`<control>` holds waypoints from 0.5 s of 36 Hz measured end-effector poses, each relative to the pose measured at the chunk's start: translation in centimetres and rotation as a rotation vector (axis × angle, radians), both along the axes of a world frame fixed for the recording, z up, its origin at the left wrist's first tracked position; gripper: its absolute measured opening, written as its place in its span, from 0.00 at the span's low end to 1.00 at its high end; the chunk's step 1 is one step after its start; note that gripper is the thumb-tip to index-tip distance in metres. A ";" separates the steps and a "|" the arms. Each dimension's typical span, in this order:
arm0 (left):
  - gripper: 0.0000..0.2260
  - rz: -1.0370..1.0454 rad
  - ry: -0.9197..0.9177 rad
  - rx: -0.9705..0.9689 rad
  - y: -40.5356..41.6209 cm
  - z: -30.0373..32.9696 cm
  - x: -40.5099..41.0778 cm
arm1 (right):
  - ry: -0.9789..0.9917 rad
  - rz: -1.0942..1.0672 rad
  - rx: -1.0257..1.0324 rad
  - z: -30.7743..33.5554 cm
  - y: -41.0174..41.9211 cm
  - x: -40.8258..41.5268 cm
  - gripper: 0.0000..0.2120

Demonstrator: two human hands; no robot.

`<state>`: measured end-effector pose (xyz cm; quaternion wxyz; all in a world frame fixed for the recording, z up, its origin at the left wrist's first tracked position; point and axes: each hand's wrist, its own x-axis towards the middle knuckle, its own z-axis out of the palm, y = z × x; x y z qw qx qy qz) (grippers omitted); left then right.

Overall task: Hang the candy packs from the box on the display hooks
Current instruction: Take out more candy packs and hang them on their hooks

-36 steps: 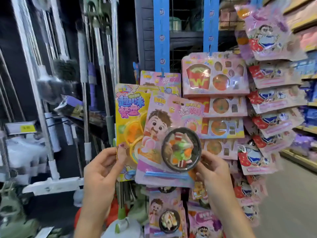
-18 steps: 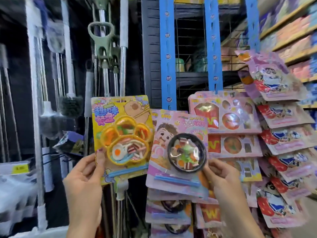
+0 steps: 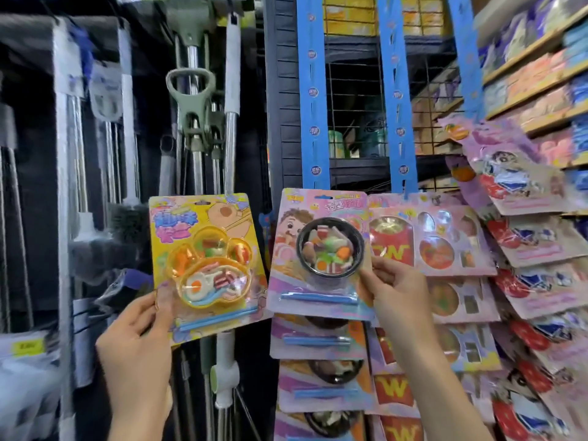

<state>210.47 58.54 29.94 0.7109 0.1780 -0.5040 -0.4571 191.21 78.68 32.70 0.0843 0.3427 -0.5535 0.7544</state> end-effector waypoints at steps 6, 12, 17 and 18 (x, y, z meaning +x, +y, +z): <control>0.16 -0.059 0.027 -0.008 0.5 1.2 0.1 | 0.032 -0.027 -0.003 2.9 -0.2 -0.9 0.07; 0.04 -0.056 0.010 -0.062 1.2 1.8 -0.1 | 0.056 -0.033 0.031 4.8 -0.9 -2.2 0.10; 0.03 -0.071 0.008 -0.062 1.3 2.1 0.0 | 0.046 -0.051 0.084 5.3 -1.4 -2.5 0.15; 0.03 -0.076 0.016 -0.061 1.3 2.2 0.0 | 0.051 -0.061 0.096 5.3 -1.4 -2.5 0.14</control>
